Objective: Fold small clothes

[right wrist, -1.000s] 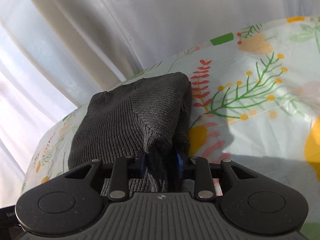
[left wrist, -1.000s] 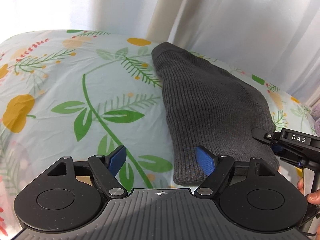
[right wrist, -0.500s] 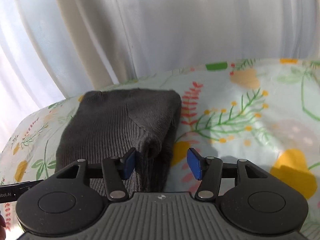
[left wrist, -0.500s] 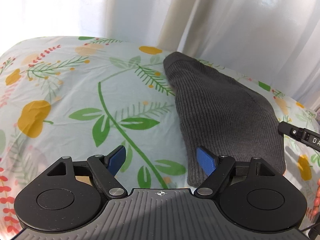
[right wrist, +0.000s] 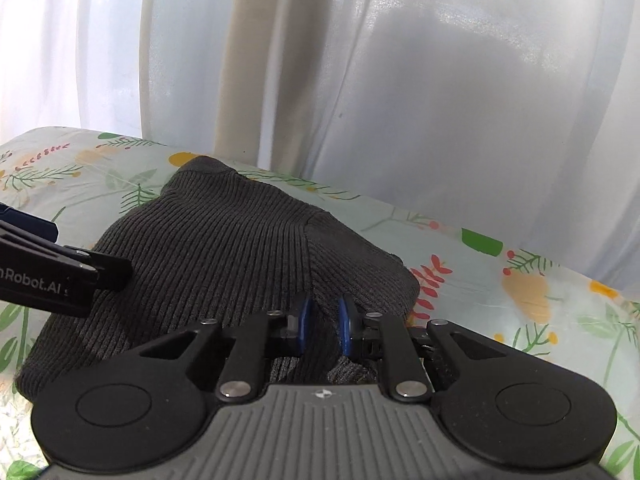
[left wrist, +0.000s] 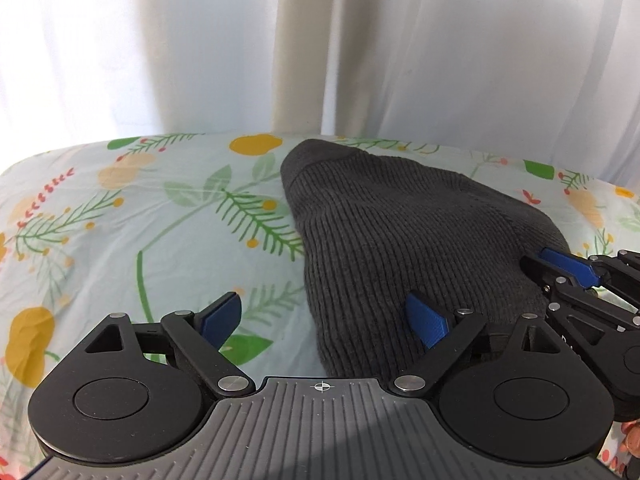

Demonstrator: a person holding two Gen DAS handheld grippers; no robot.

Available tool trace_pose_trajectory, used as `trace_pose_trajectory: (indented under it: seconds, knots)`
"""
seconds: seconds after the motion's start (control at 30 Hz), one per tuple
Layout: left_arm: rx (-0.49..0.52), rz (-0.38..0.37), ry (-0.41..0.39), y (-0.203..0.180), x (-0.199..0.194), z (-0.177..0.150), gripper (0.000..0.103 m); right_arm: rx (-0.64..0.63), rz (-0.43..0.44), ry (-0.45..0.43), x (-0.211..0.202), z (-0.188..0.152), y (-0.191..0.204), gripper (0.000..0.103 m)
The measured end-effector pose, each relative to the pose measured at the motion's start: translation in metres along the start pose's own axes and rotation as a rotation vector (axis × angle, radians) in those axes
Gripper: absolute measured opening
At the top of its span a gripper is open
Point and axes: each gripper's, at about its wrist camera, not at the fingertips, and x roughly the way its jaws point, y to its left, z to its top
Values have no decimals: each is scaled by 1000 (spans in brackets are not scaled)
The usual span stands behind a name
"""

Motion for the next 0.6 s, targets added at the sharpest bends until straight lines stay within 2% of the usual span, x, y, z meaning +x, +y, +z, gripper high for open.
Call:
trace_pose_trajectory:
  seconds: [0.1,0.17,0.23,0.33,0.4,0.5,0.53,0.57,0.6]
  knots:
    - [-4,2,5,3,0,-2,98,-58,-16,-22,-2,-4,7,15]
    - [-8,5,14,4,-10,-2,95,-78,-20,-21,-3,-4,10,15]
    - [-10,-4,15,4,-26,-8,90,-63,-9,-7,-11,-1,9,15]
    - [-23,-27,-2,7,-45,-26,90,-8,28,0,-40,-4,7,20]
    - [-1,-15,46,4,-39,-36,90,11,53,3,-55,-15,8,25]
    - [10,10,92,2,-33,-45,92,3,22,99,-47,-28,13,29]
    - [2,7,88,3,-37,-46,91,33,31,140,-41,-31,10,29]
    - [3,9,83,3,-43,-48,92,81,43,141,-41,-32,6,30]
    - [12,12,82,2,-47,-49,94,126,50,145,-45,-32,1,40]
